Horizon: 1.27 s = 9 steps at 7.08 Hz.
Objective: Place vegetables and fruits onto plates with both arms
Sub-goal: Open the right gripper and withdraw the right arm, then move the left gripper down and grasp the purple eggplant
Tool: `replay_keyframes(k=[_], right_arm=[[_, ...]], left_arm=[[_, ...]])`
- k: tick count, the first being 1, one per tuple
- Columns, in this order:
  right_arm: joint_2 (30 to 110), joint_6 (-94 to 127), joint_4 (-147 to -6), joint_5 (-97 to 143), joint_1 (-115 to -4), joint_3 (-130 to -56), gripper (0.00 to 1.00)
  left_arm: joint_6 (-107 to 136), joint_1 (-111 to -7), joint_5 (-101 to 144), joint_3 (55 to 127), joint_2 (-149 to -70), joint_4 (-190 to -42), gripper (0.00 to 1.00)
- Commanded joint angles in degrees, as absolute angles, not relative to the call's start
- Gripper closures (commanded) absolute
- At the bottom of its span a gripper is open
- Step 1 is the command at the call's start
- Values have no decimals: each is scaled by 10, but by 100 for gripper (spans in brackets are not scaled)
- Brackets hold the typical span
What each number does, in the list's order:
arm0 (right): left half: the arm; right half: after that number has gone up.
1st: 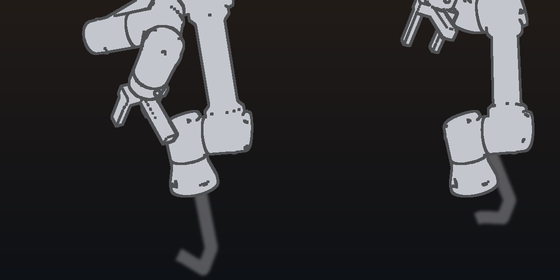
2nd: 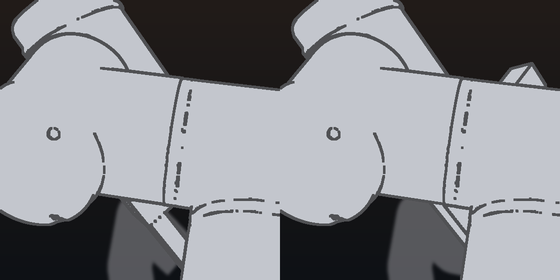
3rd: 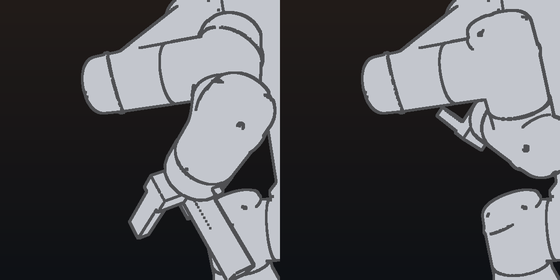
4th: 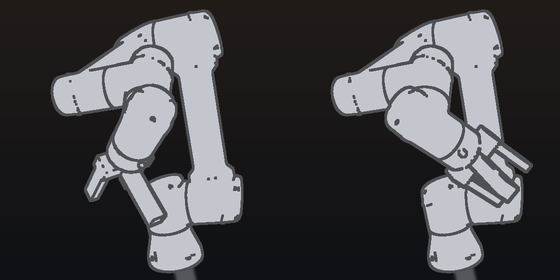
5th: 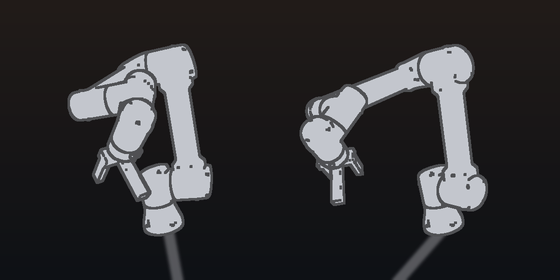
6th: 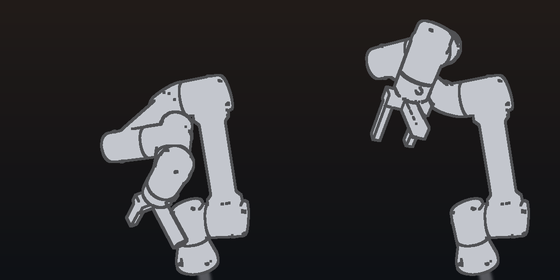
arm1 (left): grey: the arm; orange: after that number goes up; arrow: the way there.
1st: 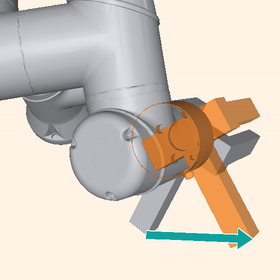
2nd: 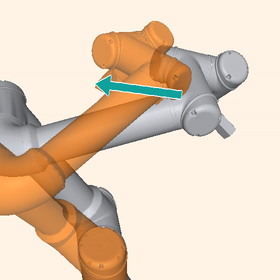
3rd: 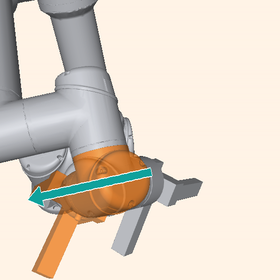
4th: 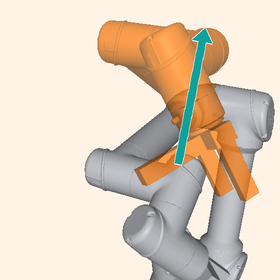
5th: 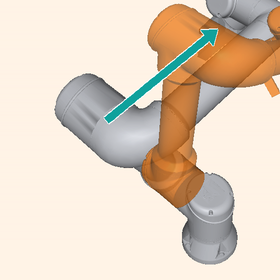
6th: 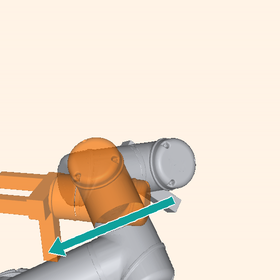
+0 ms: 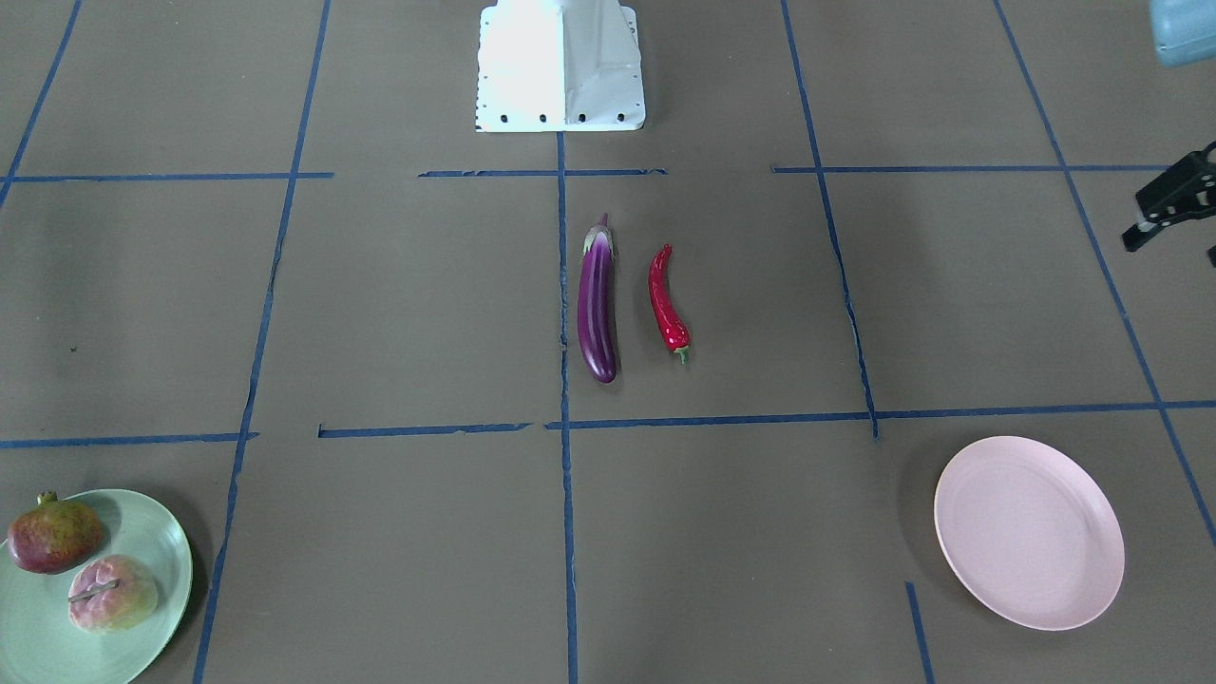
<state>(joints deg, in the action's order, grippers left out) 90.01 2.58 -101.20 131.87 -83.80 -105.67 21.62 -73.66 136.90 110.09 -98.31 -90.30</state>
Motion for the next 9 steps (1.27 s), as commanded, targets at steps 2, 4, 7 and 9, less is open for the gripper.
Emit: replay_keyframes(k=[2, 4, 7, 9], right_arm=[[971, 34, -966, 1321, -848, -1071, 0], [970, 35, -966, 1321, -848, -1072, 0], [970, 35, -966, 1321, -848, -1072, 0], [971, 35, -966, 1322, -848, -1073, 0]], left_arm=[[478, -530, 1311, 1111, -1119, -898, 0], [605, -380, 1191, 1066, -1205, -899, 0], [702, -291, 1090, 926, -1330, -908, 0], [704, -273, 1062, 876, -1343, -933, 0]])
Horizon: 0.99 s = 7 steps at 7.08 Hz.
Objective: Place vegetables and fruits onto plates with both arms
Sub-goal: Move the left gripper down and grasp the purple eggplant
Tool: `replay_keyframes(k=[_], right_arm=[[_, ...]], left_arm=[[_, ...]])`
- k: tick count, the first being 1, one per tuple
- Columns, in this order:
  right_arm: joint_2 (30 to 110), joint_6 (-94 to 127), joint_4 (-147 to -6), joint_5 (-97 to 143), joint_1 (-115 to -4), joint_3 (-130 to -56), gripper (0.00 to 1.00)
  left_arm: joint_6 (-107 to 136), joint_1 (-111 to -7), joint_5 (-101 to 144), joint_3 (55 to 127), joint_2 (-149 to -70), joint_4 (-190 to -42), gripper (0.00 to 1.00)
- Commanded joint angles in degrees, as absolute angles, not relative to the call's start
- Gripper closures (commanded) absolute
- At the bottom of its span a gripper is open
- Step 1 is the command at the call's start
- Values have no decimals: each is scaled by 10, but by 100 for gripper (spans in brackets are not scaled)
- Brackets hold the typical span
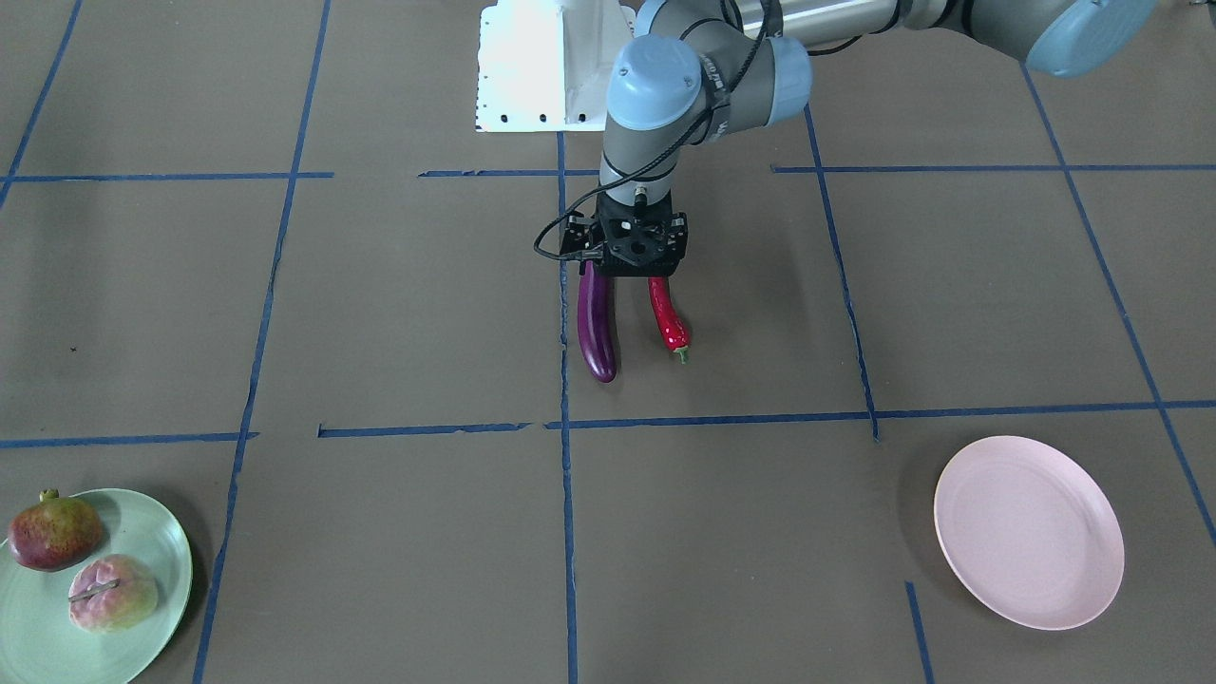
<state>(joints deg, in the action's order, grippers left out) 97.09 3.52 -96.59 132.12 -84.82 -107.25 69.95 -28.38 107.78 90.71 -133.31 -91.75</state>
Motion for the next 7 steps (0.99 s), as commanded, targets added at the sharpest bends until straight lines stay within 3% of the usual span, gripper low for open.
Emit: replay_keyframes(k=[1, 2, 3, 4, 5, 7], right_arm=[[971, 35, -966, 1322, -848, -1072, 0], [971, 35, -966, 1322, -848, -1072, 0], [971, 35, -966, 1321, -848, -1072, 0], [971, 35, -966, 1322, -848, -1072, 0], [971, 35, -966, 1321, -848, -1072, 0], [971, 35, -966, 1322, -848, -1073, 0]], left_arm=[[704, -261, 1061, 857, -1345, -947, 0], [713, -258, 1061, 853, -1345, -954, 1], [715, -254, 1061, 853, -1347, -954, 23], [727, -253, 1061, 853, -1347, -954, 70], [728, -251, 1047, 853, -1349, -954, 90], [727, -249, 1037, 862, -1352, -953, 100]])
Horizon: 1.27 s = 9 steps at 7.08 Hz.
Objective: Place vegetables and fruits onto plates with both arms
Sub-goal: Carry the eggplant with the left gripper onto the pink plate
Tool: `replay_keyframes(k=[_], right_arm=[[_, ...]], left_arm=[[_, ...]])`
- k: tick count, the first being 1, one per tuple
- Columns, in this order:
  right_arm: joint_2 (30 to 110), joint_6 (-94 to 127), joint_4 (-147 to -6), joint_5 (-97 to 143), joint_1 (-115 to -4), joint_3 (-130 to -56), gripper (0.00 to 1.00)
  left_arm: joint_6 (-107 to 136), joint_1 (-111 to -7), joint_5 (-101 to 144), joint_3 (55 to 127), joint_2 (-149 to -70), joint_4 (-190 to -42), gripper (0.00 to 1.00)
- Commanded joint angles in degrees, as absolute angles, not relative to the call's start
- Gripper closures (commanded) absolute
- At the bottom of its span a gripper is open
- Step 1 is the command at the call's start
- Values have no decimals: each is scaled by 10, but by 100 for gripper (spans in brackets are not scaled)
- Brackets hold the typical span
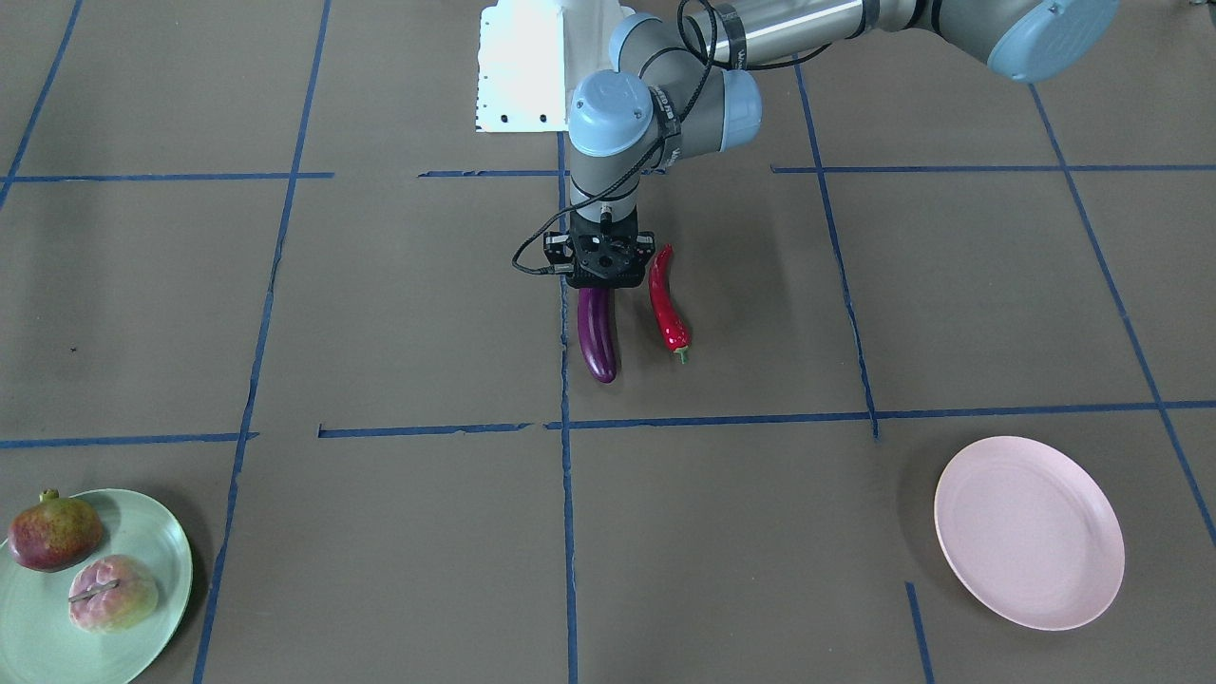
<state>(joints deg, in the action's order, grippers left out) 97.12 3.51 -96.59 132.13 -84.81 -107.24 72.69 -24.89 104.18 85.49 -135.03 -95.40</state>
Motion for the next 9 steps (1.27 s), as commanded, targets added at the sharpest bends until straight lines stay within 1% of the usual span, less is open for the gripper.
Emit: replay_keyframes(k=[1, 2, 3, 4, 5, 7, 8, 9], right_arm=[[970, 35, -966, 1322, -848, -1073, 0], [970, 35, -966, 1321, -848, -1072, 0], [970, 35, -966, 1322, -848, -1072, 0], [971, 35, -966, 1322, -848, -1072, 0], [971, 35, -966, 1321, -848, -1071, 0], [971, 35, -966, 1322, -848, -1072, 0], [971, 35, -966, 1322, -848, -1072, 0], [971, 35, -966, 1322, -848, -1072, 0]], left_arm=[[726, -269, 1041, 890, -1351, -946, 100], [726, -311, 1045, 916, -1340, -937, 100], [727, -368, 1070, 917, -1322, -940, 100], [723, -432, 1102, 911, -1298, -940, 100], [656, -487, 1136, 881, -1282, -943, 100], [469, -588, 1164, 756, -1281, -951, 100], [395, -626, 1180, 691, -1279, -991, 100], [349, -635, 1180, 625, -1276, -1044, 98]])
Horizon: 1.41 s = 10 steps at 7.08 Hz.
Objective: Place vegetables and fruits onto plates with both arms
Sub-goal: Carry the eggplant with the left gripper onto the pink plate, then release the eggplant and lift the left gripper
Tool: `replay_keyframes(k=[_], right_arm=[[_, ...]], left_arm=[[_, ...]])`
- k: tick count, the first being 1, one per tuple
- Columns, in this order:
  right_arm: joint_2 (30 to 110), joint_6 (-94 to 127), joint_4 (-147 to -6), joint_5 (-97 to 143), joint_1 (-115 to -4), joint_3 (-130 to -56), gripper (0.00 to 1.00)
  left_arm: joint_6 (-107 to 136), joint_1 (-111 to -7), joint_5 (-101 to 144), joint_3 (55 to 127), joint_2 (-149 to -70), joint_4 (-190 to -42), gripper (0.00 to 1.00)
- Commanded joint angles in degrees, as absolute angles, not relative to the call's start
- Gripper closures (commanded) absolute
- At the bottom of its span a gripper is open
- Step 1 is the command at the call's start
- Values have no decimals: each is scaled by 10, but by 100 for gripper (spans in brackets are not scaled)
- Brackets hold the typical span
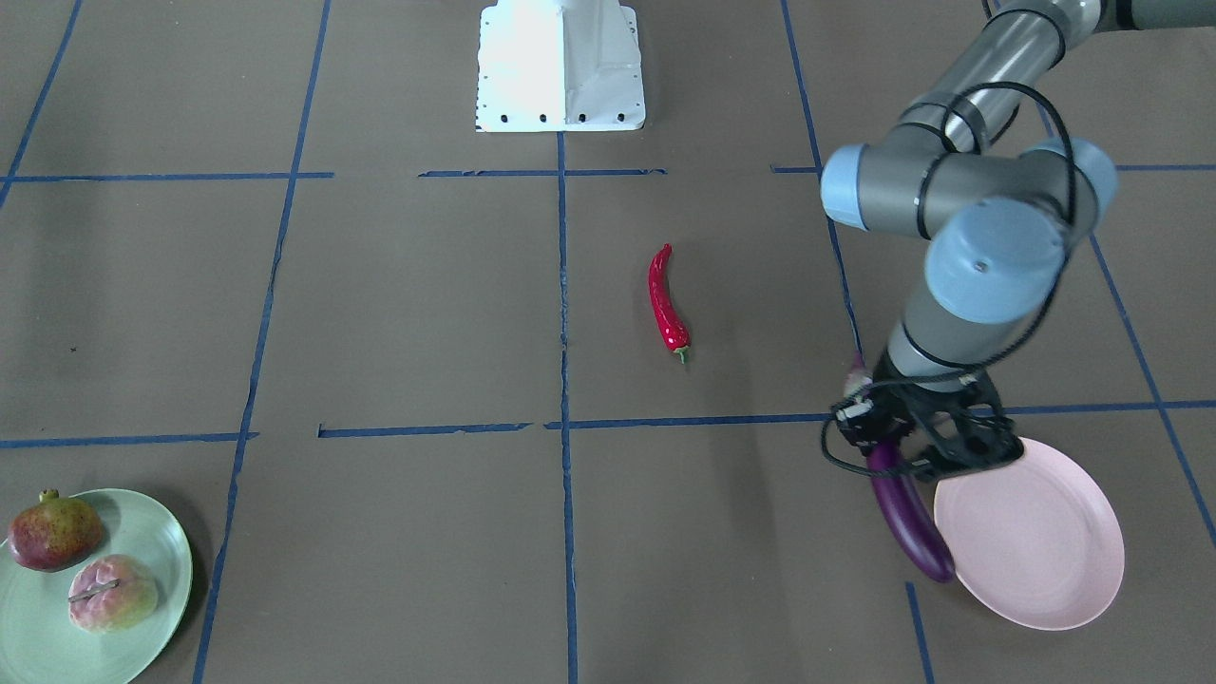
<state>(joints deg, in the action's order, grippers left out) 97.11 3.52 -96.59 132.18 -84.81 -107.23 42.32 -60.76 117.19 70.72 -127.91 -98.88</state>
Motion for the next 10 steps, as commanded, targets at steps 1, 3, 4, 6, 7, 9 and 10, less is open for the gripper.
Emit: replay_keyframes(k=[1, 3, 4, 6, 7, 9, 10], right_arm=[[970, 35, -966, 1322, -848, -1072, 0], [970, 35, -965, 1322, -848, -1072, 0], [970, 35, -965, 1322, -848, -1072, 0], [970, 35, -965, 1322, -848, -1072, 0], [970, 34, -965, 1322, -848, -1072, 0], [970, 35, -965, 1322, -848, -1071, 0], [969, 35, -965, 1322, -848, -1071, 0]], left_arm=[[343, -635, 1180, 590, -1274, -1075, 93], [342, -633, 1176, 565, -1271, -1076, 1], [337, -634, 1178, 571, -1270, -1076, 0], [310, -636, 1206, 662, -1253, -1037, 0], [315, -635, 1217, 739, -1242, -1000, 0], [350, -559, 1218, 903, -1217, -892, 0], [430, -480, 1211, 924, -1220, -878, 0]])
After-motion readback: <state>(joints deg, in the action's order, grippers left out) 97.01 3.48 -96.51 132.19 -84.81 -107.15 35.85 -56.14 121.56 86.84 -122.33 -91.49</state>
